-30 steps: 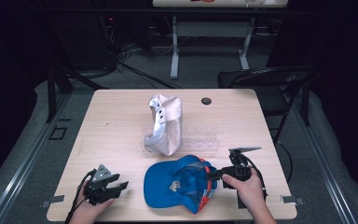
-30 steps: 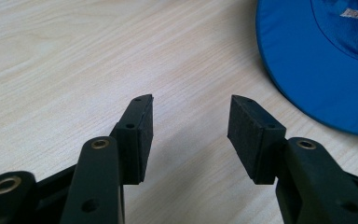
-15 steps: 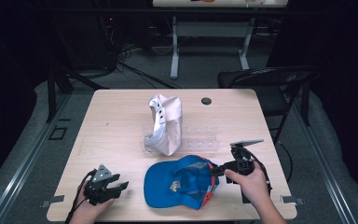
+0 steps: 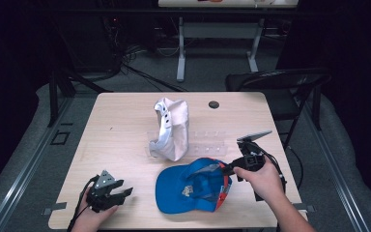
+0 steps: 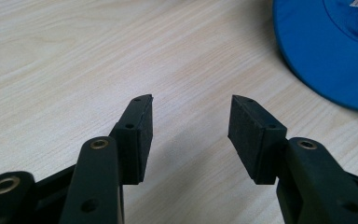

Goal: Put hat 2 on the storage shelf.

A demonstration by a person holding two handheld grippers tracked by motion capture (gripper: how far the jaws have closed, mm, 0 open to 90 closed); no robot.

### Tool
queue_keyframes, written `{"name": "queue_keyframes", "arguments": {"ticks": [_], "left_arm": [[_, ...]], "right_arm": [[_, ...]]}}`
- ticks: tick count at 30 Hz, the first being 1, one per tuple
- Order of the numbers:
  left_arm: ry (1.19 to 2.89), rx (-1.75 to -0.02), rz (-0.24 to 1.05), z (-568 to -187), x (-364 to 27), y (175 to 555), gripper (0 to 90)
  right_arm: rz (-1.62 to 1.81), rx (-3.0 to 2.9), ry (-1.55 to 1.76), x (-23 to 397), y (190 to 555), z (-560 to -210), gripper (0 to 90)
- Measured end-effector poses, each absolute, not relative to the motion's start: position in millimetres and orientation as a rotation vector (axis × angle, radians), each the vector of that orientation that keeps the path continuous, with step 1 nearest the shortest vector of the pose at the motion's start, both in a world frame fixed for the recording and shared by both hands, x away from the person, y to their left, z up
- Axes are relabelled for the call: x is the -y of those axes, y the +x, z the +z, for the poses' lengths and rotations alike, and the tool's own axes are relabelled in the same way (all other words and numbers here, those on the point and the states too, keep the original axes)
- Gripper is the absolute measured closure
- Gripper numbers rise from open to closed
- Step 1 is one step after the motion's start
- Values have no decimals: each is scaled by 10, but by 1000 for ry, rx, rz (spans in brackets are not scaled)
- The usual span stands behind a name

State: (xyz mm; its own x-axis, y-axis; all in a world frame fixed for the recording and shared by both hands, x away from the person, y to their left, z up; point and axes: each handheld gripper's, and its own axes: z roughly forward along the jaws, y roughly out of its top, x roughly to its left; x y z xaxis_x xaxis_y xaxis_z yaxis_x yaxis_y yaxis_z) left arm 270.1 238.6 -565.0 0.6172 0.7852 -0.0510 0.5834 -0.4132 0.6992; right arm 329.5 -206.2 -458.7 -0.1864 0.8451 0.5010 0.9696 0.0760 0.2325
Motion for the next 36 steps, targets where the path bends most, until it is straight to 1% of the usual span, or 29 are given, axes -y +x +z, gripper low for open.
{"name": "queue_keyframes", "arguments": {"ticks": [7, 8, 15, 22, 23, 25, 26, 28, 30, 36], "left_arm": [[2146, -1069, 374, -5650, -2387, 2701, 505], [2149, -1065, 377, -5650, -2388, 2703, 506], [2147, -1065, 370, -5646, -2384, 2698, 506], [2150, -1061, 362, -5636, -2377, 2697, 506], [2151, -1059, 361, -5633, -2373, 2695, 506], [2151, -1056, 362, -5630, -2373, 2695, 506], [2149, -1051, 366, -5626, -2372, 2694, 506], [2142, -1053, 366, -5626, -2368, 2691, 505], [2138, -1047, 366, -5615, -2368, 2687, 501], [2111, -1046, 362, -5595, -2373, 2685, 490]], "right_arm": [[-678, 2188, -1887, 2027, 3355, -4363, 774], [-646, 2211, -1879, 2030, 3377, -4276, 775], [-579, 2268, -1907, 1951, 3439, -4018, 775], [-548, 2286, -1892, 1859, 3484, -3793, 775], [-546, 2282, -1887, 1837, 3504, -3708, 775], [-554, 2282, -1893, 1823, 3512, -3668, 775], [-549, 2279, -1895, 1801, 3531, -3575, 775], [-546, 2292, -1894, 1791, 3539, -3535, 775], [-553, 2289, -1904, 1743, 3562, -3417, 775], [-519, 2310, -1910, 1689, 3606, -3255, 775]]}}
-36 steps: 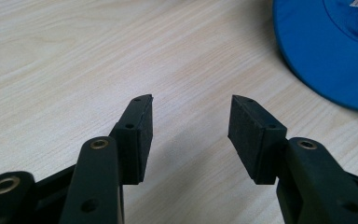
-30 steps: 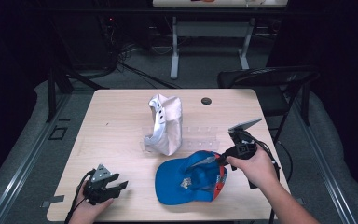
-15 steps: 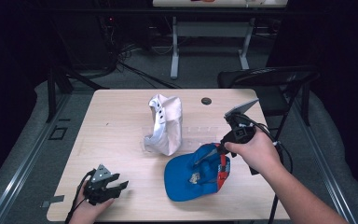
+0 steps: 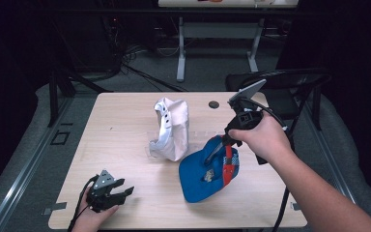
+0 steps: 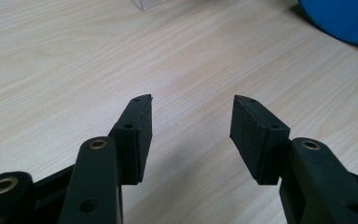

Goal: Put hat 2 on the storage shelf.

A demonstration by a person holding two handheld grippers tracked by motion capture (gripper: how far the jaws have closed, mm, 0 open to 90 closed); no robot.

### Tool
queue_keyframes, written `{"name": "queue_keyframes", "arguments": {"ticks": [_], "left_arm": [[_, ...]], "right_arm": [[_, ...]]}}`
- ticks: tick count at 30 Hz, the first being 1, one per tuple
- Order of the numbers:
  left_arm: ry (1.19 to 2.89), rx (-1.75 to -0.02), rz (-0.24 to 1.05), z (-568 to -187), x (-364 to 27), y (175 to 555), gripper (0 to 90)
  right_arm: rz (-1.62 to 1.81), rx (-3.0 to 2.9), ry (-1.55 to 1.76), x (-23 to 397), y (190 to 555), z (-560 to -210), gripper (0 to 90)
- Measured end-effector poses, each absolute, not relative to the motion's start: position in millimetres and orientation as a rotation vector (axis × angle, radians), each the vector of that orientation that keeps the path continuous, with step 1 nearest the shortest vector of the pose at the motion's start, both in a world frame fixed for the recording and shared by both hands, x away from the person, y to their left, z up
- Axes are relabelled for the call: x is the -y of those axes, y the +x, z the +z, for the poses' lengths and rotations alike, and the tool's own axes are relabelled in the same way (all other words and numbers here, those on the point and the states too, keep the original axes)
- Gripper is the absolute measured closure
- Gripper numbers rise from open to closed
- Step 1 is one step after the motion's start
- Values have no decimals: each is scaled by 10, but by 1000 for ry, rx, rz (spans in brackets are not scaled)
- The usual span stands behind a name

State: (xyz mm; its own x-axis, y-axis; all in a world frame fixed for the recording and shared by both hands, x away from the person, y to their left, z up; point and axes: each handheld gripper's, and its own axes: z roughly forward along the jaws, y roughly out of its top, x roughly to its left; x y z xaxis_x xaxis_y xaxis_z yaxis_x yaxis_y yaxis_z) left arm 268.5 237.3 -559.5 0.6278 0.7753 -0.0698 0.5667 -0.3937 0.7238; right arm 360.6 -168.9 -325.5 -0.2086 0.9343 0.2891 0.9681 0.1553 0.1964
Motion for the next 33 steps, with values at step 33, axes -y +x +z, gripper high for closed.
{"name": "queue_keyframes", "arguments": {"ticks": [33], "left_arm": [[2083, -1021, 371, -5611, -2403, 2707, 473]], "right_arm": [[-587, 2112, -2066, 2119, 3878, -2572, 776]]}}
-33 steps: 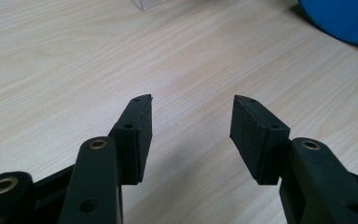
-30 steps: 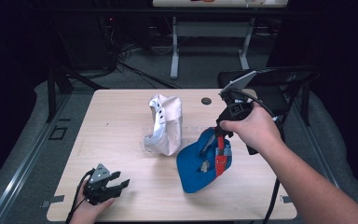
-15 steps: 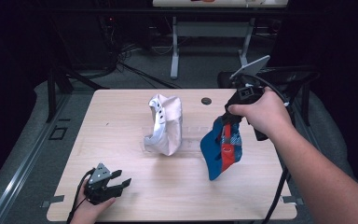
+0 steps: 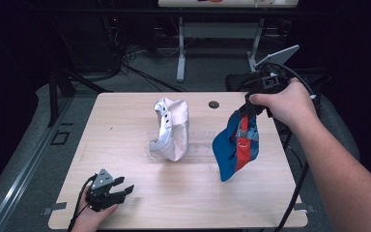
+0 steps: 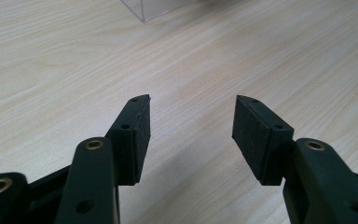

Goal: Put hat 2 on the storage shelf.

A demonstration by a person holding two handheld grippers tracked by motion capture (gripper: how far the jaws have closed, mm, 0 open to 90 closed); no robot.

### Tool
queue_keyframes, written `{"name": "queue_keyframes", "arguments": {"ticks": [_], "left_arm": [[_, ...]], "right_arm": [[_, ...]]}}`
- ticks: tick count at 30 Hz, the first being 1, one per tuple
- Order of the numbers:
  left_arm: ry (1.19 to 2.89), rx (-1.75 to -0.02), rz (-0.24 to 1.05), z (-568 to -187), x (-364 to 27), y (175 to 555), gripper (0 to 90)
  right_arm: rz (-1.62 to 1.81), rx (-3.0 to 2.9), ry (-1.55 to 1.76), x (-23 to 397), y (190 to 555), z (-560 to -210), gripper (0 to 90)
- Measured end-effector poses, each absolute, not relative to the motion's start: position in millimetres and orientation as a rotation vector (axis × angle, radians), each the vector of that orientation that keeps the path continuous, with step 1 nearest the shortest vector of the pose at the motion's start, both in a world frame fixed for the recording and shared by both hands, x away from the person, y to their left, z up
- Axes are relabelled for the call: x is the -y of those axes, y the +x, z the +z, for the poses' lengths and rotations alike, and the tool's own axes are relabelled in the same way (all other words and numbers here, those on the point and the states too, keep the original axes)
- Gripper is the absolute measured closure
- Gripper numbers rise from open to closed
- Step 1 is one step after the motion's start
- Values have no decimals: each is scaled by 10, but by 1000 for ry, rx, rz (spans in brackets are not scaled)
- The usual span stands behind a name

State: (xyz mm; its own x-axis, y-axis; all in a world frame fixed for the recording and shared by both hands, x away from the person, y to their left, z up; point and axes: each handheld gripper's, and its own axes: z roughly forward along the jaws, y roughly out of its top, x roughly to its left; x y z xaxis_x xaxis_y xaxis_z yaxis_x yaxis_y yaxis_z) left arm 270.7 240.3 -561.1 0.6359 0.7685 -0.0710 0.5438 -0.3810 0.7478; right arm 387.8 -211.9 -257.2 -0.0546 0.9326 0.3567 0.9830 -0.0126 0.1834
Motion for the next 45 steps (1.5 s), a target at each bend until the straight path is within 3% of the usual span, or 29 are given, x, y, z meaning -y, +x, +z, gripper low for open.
{"name": "queue_keyframes", "arguments": {"ticks": [16, 45], "left_arm": [[2081, -1020, 381, -5609, -2412, 2706, 474], [2086, -1022, 386, -5619, -2397, 2705, 474]], "right_arm": [[-699, 2015, -2072, 2135, 3985, -2273, 776], [-1137, 1598, -1843, 2459, 4212, -2616, 779]]}}
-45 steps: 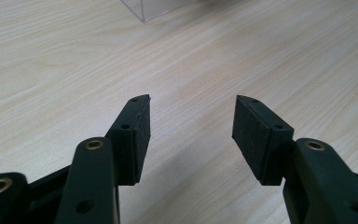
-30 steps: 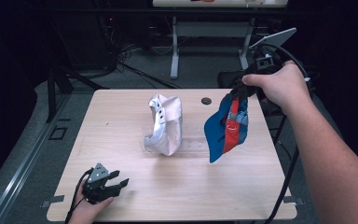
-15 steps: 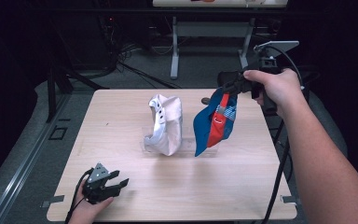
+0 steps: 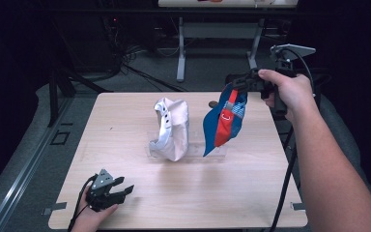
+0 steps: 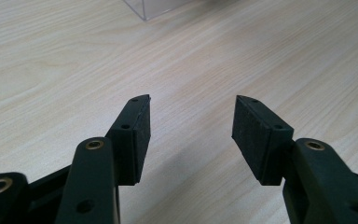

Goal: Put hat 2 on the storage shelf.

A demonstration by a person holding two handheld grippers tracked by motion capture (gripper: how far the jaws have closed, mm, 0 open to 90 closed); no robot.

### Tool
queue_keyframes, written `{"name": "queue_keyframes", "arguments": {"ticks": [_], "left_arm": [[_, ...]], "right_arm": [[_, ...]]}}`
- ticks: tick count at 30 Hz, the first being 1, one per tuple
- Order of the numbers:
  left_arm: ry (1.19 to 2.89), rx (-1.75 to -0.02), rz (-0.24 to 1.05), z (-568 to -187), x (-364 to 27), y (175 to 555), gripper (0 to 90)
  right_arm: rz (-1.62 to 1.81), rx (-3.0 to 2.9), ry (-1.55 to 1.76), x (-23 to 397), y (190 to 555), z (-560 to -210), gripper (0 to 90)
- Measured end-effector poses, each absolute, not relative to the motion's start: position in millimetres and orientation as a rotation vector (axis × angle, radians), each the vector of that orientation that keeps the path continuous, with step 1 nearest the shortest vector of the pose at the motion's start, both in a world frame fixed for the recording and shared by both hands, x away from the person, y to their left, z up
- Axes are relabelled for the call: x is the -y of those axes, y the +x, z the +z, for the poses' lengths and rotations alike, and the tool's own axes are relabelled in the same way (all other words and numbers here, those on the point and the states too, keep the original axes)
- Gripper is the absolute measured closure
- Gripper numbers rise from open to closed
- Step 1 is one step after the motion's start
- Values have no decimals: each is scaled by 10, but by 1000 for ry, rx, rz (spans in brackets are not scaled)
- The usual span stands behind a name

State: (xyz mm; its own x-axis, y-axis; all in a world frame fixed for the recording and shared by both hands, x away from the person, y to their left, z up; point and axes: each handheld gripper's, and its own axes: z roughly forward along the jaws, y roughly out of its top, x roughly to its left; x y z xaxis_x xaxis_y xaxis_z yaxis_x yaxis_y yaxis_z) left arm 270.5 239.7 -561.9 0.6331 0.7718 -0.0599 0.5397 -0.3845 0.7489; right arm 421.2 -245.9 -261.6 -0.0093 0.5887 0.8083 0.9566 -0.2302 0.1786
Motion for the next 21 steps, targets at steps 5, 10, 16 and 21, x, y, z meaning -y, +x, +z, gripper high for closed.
{"name": "queue_keyframes", "arguments": {"ticks": [5, 10, 16, 21], "left_arm": [[2091, -1014, 386, -5618, -2394, 2706, 474], [2089, -1014, 385, -5619, -2398, 2707, 474], [2095, -1020, 379, -5615, -2404, 2711, 474], [2091, -1018, 385, -5622, -2398, 2713, 474]], "right_arm": [[-1134, 1587, -1899, 2476, 4306, -2687, 780], [-1128, 1571, -1922, 2502, 4384, -2746, 779], [-1106, 1612, -1904, 2462, 4432, -2778, 779], [-1105, 1626, -1887, 2387, 4450, -2791, 779]]}}
